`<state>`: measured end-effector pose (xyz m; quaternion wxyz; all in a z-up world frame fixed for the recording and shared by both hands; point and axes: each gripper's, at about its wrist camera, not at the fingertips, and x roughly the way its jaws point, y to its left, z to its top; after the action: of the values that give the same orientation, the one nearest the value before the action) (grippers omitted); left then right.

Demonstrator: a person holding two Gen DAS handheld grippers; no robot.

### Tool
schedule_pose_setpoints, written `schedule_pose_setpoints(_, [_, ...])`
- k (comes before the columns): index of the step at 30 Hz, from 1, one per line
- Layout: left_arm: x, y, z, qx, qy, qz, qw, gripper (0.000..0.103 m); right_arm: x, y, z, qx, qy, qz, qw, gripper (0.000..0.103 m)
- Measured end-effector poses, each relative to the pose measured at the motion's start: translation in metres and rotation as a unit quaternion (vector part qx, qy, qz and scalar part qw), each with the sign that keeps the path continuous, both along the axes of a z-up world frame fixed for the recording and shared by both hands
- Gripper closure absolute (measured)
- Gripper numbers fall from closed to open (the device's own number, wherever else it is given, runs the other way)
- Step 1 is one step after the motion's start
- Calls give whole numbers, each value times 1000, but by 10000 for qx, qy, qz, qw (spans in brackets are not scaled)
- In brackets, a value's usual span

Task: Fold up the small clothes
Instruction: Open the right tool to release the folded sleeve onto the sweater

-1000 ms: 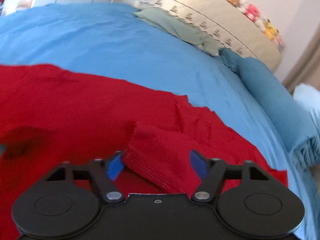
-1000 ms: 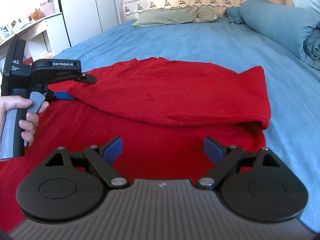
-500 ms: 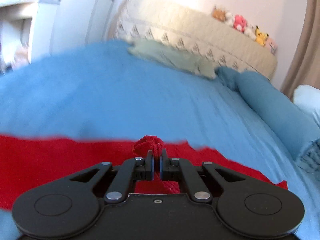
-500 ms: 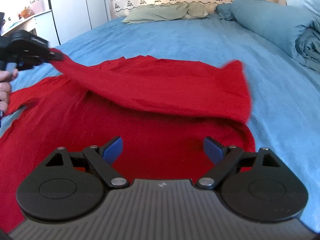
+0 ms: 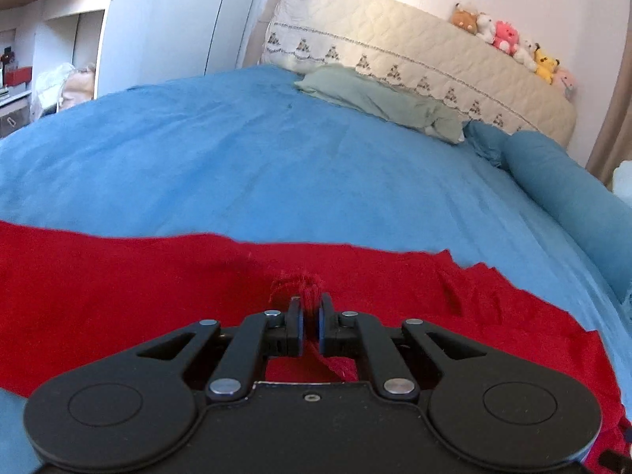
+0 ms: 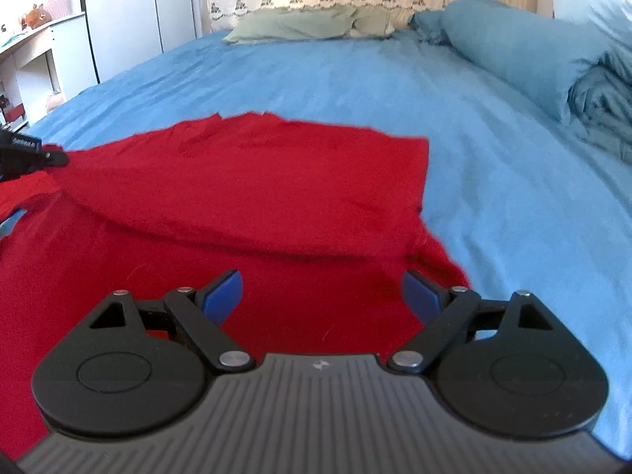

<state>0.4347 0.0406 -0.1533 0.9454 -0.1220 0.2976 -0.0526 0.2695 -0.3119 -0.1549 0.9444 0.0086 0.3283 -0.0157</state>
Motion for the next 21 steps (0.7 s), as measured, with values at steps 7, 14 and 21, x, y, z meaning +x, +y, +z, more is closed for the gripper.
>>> schedule_pose_setpoints(7, [-19, -7, 26, 299, -571, -371, 9972, 51, 37, 1, 13, 463, -271, 181, 9984, 0])
schedule_pose_setpoints(14, [-20, -20, 6, 750, -163, -1161, 9903, 46, 48, -28, -16, 774, 100, -78, 9969, 1])
schedule_pose_setpoints(21, [10, -29, -12, 842, -22, -1157, 9897, 30, 51, -20, -2, 574, -233, 97, 9980, 0])
